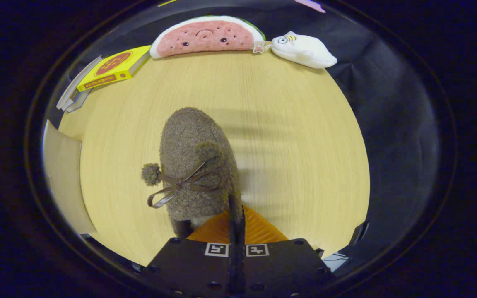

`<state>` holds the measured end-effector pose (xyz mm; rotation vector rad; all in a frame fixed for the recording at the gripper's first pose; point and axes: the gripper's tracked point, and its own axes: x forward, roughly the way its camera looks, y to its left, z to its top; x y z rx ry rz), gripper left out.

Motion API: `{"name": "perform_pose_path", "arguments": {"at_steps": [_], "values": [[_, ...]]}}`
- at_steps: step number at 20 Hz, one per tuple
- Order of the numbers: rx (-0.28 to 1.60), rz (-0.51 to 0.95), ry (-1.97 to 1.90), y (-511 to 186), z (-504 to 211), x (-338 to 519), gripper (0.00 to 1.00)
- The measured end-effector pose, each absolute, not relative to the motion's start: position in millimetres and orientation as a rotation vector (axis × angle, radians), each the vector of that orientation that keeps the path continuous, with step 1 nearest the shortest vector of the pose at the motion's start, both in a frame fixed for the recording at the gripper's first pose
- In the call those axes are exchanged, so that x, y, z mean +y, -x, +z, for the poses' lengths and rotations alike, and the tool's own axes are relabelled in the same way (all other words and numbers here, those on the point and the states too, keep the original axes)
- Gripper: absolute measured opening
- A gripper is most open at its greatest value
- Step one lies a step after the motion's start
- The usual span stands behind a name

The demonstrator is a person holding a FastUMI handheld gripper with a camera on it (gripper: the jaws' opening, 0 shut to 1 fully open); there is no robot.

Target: Open the storage box then place both shoes into the box .Put the left shoe in first, then the right shoe, with the right side of both shoes facing outward in a uniform manner.

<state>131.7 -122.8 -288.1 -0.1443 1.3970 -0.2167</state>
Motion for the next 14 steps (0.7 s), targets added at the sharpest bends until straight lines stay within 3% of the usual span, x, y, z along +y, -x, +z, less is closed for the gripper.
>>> {"name": "perform_pose_path", "arguments": {"at_steps": [7, 14], "values": [[1.306, -0.217, -0.129, -125.0, -227.3, -88.7, 0.0], [1.255, -0.123, -0.286, -105.6, -145.8, -16.7, 0.0]]}}
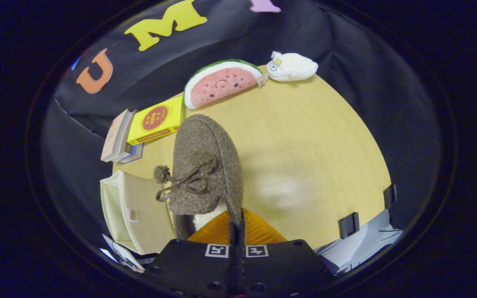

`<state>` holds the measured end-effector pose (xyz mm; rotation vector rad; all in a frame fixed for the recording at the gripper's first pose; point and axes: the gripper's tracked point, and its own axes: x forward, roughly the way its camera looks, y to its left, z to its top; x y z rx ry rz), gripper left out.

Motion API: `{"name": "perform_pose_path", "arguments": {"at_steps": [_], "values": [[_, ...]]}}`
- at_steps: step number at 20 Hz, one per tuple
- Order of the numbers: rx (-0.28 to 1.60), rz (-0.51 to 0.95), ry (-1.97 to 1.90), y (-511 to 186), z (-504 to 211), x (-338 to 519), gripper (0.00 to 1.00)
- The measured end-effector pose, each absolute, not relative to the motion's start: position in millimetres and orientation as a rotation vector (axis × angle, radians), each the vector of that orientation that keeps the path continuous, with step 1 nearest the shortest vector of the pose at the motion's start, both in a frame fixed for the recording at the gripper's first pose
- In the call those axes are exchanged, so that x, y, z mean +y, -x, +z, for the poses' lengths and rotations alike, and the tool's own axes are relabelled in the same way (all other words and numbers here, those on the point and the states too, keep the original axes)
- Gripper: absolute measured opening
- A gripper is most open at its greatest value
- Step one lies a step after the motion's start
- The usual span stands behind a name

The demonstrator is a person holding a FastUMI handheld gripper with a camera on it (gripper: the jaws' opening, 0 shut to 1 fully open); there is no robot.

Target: Open the storage box then place both shoes into the box .Put the left shoe in first, then the right shoe, with the right side of both shoes facing outward in a uniform manner.

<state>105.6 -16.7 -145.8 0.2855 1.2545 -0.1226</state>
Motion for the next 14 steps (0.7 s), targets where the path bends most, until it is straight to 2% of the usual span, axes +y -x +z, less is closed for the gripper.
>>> {"name": "perform_pose_path", "arguments": {"at_steps": [3, 9, 14], "values": [[1.267, -0.1, -0.262, -97.7, -127.8, 24.2, 0.01], [1.231, 0.067, -0.272, -90.0, -101.3, 150.3, 0.0], [1.204, 0.131, -0.236, -87.7, -116.2, 242.2, 0.0]]}}
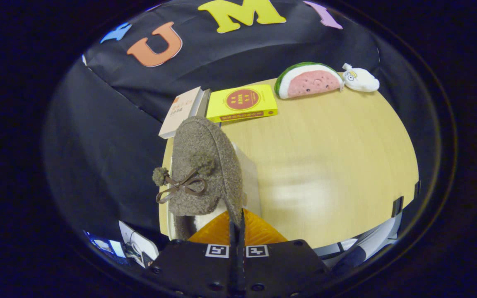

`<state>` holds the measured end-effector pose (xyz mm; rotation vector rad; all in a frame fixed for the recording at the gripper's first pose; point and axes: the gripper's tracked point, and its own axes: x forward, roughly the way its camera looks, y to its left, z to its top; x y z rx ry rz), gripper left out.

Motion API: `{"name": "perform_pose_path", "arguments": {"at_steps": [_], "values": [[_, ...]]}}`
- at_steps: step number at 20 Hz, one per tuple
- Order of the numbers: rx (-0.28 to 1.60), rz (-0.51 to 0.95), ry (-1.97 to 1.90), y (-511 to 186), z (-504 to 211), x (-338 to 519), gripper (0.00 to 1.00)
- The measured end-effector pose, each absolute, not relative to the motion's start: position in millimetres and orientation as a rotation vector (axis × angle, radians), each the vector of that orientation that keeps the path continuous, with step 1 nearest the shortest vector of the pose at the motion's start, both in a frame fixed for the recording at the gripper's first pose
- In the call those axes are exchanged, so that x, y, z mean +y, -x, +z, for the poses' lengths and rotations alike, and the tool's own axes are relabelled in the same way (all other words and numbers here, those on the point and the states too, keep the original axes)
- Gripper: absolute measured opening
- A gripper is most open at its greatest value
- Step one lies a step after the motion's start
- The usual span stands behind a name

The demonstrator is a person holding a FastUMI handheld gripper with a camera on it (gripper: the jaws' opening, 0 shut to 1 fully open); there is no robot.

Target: Open the storage box then place both shoes into the box .Put the left shoe in first, then the right shoe, with the right side of both shoes facing outward in a uniform manner.

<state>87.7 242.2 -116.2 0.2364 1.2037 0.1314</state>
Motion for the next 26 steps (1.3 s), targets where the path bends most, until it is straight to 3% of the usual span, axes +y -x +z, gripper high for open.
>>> {"name": "perform_pose_path", "arguments": {"at_steps": [5, 14, 19, 22, 26], "values": [[1.169, 0.075, -0.142, -90.1, -160.1, 280.7, 0.0], [1.066, -0.062, 0.035, -82.9, -209.8, 277.5, 0.01], [1.026, -0.045, -0.034, -82.6, -215.9, 274.8, 0.03], [0.986, -0.018, -0.079, -82.4, -210.7, 275.2, 0.13], [0.904, 0.021, -0.072, -84.4, -195.5, 270.9, 0.1]]}}
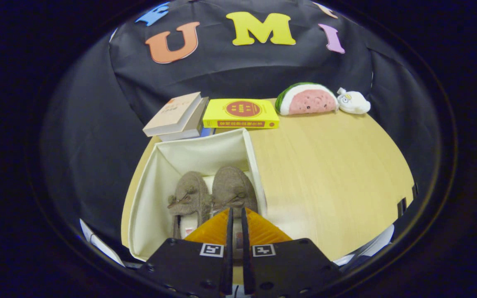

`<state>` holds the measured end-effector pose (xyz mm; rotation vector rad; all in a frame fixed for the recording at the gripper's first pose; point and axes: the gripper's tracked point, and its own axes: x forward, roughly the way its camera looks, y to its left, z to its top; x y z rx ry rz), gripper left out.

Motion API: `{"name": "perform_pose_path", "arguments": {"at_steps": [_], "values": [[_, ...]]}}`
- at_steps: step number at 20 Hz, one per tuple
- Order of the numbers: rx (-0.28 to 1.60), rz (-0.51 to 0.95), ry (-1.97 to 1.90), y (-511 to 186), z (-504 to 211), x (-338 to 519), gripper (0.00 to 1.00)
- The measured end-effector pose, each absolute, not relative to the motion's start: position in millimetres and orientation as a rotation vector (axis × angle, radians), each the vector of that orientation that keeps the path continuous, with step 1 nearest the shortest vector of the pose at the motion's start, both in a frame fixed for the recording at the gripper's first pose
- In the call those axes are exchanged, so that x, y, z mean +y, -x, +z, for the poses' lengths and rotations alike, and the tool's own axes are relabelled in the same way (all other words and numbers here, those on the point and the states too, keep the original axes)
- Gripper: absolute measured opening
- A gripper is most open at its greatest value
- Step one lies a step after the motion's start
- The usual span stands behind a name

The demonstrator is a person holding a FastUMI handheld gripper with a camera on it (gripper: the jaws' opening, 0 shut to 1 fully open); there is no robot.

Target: Open the storage box then place both shoes into the box .Put the left shoe in first, then the right shoe, with the right side of both shoes facing outward in a uniform manner.

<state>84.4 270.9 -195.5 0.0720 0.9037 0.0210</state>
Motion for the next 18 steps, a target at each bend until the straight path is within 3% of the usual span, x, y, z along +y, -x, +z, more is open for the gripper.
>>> {"name": "perform_pose_path", "arguments": {"at_steps": [8, 13, 16, 18], "values": [[0.488, 0.066, 0.014, -63.8, -118.0, 236.4, 0.34], [0.306, 0.036, 0.043, -40.1, -82.3, 186.3, 0.87], [0.249, 0.02, 0.078, -20.8, -69.8, 158.6, 0.92], [0.18, -0.065, 0.186, -17.3, -58.6, 119.9, 0.94]]}}
